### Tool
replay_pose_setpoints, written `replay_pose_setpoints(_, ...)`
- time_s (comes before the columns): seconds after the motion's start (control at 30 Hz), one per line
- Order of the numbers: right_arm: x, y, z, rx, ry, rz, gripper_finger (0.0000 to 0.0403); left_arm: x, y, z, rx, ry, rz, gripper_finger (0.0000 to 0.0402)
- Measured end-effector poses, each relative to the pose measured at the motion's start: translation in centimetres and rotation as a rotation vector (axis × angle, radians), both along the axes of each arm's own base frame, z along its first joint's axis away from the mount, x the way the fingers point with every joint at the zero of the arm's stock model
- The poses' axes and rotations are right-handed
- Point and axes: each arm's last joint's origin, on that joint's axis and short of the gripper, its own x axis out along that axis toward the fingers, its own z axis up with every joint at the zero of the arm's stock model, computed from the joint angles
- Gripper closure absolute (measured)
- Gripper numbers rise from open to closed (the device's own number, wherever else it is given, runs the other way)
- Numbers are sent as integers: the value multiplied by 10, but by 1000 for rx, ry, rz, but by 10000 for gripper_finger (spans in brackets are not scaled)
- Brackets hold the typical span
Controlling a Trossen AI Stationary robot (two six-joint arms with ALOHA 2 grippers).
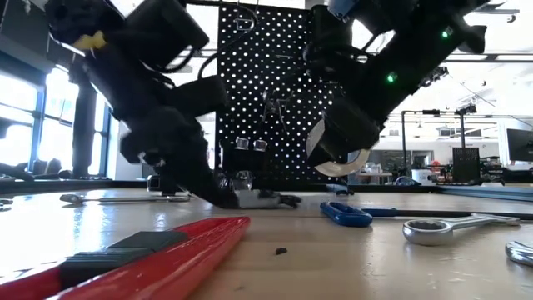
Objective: Hang tools onto peg board
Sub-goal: Put the set of hex keys into the bottom black bin on the peg board
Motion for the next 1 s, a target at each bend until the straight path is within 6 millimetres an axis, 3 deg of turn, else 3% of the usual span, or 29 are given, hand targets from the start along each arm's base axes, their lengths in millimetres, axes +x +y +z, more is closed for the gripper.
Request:
replay_pose_setpoints(0.2, 0, -1, -2, -24, -12, 29, 240, -9, 3, 35, 31, -48, 4, 335)
replay_pose_setpoints(0.4, 3, 0, 0, -43, -22, 56, 240, -13, 5, 52, 44, -99, -6, 277)
replay_pose_setpoints(0.73, 3, 0, 1, -50, -26, 66, 240, -8, 5, 44, 22, -89, -46, 187)
replay_pose_setpoints(1.0, 4, 0, 1, -46, -35, 64, 240, 6, 13, 11, 35, -50, -21, 148)
